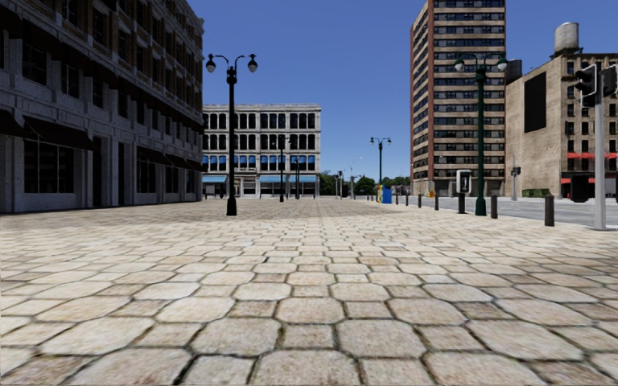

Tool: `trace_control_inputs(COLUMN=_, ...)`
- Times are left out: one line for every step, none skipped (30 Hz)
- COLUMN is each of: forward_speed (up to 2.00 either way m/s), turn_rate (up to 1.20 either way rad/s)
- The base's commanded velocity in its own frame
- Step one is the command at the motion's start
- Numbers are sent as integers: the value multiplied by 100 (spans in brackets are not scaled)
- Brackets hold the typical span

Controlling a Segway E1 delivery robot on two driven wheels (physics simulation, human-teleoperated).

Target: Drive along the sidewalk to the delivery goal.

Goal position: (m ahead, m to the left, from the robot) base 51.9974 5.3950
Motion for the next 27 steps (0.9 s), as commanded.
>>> trace_control_inputs(forward_speed=179, turn_rate=0)
trace_control_inputs(forward_speed=179, turn_rate=0)
trace_control_inputs(forward_speed=179, turn_rate=0)
trace_control_inputs(forward_speed=179, turn_rate=0)
trace_control_inputs(forward_speed=179, turn_rate=0)
trace_control_inputs(forward_speed=179, turn_rate=0)
trace_control_inputs(forward_speed=179, turn_rate=0)
trace_control_inputs(forward_speed=179, turn_rate=0)
trace_control_inputs(forward_speed=179, turn_rate=0)
trace_control_inputs(forward_speed=179, turn_rate=0)
trace_control_inputs(forward_speed=179, turn_rate=0)
trace_control_inputs(forward_speed=179, turn_rate=0)
trace_control_inputs(forward_speed=179, turn_rate=0)
trace_control_inputs(forward_speed=179, turn_rate=0)
trace_control_inputs(forward_speed=179, turn_rate=0)
trace_control_inputs(forward_speed=179, turn_rate=0)
trace_control_inputs(forward_speed=179, turn_rate=0)
trace_control_inputs(forward_speed=179, turn_rate=0)
trace_control_inputs(forward_speed=179, turn_rate=0)
trace_control_inputs(forward_speed=179, turn_rate=0)
trace_control_inputs(forward_speed=179, turn_rate=0)
trace_control_inputs(forward_speed=179, turn_rate=0)
trace_control_inputs(forward_speed=179, turn_rate=0)
trace_control_inputs(forward_speed=179, turn_rate=0)
trace_control_inputs(forward_speed=179, turn_rate=0)
trace_control_inputs(forward_speed=179, turn_rate=0)
trace_control_inputs(forward_speed=179, turn_rate=0)
